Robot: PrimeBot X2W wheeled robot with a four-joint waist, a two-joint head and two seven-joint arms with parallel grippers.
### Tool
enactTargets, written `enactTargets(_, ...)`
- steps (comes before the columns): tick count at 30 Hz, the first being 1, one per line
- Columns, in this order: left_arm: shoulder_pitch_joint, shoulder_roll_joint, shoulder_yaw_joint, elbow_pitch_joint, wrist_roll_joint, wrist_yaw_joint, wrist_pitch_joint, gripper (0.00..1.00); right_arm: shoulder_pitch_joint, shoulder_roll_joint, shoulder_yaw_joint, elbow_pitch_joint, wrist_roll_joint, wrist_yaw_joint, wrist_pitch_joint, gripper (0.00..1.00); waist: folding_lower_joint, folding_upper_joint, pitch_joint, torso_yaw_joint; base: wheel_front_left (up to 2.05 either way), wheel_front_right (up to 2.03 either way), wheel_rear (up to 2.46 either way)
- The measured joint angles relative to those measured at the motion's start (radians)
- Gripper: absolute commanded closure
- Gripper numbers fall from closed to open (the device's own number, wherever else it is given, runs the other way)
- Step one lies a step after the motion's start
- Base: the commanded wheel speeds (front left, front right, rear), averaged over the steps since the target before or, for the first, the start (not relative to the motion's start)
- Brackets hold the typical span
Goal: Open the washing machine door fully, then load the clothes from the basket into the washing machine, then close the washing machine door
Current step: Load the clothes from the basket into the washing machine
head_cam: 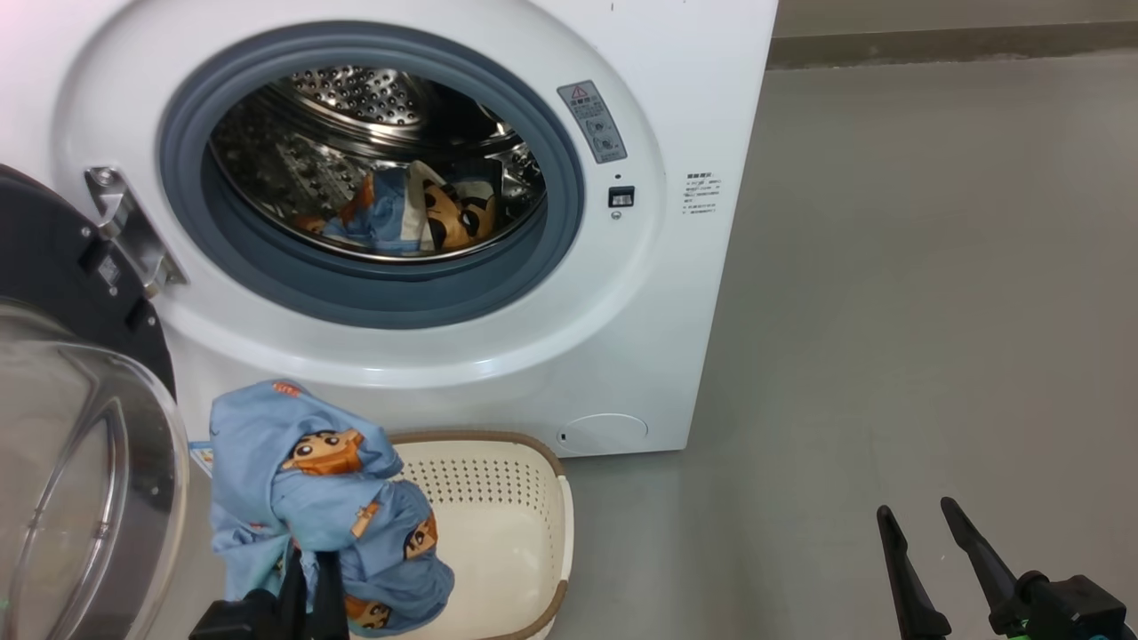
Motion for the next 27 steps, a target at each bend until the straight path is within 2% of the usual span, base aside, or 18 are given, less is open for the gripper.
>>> enactTargets(8,-0.06,0.007,-0.003,0.04,0.003,-0.001,0.0,1.0,-0.005,0.007,0.006,-0.002,0.002,0.0,0.0,0.0,0.0,0.0,0.032,-0.025,0.0,0.0,0.0)
enactTargets(18,-0.271,0.018,-0.009,0.129,0.026,-0.001,0.0,1.0,-0.072,0.009,0.022,-0.003,0.02,0.0,0.0,0.0,0.0,0.0,0.126,-0.071,0.0,0.0,0.0)
enactTargets(27,-0.497,0.052,0.025,0.284,0.043,0.001,0.004,1.0,-0.136,0.015,0.052,0.008,0.046,0.0,0.0,0.0,0.0,0.0,0.215,-0.138,0.0,0.0,0.0)
